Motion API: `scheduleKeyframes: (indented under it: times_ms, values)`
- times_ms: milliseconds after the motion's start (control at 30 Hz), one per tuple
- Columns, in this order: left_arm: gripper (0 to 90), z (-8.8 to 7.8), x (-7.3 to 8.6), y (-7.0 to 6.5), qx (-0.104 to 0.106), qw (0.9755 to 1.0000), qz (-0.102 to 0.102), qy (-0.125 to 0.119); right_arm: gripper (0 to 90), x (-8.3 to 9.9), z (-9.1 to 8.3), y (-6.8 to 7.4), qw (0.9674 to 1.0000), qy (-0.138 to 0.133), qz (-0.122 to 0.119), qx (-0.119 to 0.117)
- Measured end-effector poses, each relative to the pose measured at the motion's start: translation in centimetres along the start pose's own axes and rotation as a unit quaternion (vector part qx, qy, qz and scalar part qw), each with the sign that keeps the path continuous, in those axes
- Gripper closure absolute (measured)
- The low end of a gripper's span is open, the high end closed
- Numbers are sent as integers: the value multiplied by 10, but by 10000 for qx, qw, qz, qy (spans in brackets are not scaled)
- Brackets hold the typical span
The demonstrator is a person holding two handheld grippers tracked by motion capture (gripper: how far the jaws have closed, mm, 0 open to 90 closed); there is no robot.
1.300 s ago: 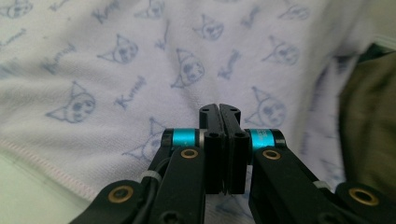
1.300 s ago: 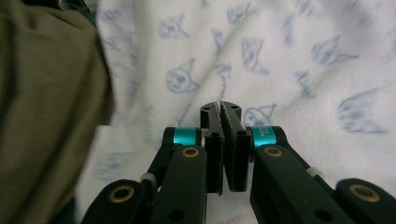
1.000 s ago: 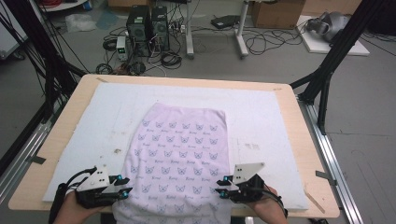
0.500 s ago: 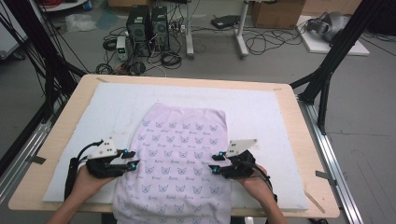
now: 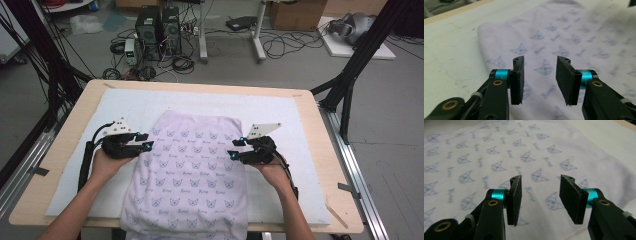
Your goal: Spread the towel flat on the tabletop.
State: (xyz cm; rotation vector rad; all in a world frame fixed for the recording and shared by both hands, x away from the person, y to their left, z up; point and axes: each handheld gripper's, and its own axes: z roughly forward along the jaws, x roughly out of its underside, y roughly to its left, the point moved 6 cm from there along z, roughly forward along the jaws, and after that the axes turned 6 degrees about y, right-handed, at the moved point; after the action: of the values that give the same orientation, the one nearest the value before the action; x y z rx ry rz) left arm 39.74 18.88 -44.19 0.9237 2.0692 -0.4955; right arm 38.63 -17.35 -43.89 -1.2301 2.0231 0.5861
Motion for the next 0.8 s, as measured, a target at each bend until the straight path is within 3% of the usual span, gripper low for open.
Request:
scheduleKeyframes:
  times_ms: [167, 300, 433, 667, 733, 800]
  values:
    - [594, 14, -11, 26, -140, 9998, -105, 40, 498, -5, 9, -23, 9999, 64, 88, 34]
    - [592, 25, -15, 43, -206, 9993, -166, 261, 497, -10, 16, -30, 10000, 56, 52, 49]
    - [573, 36, -17, 53, -166, 9986, -260, 426, 492, -19, 20, -37, 9998, 167, 28, 94]
    - [467, 57, -10, 65, -403, 9952, -685, 573, 473, -20, 32, -45, 9993, 328, 164, 55]
    - [486, 61, -7, 66, -436, 9943, -725, 647, 461, -17, 34, -46, 9990, 392, 205, 34]
    - [585, 63, -5, 68, -435, 9933, -780, 732, 459, -16, 34, -47, 9989, 424, 198, 56]
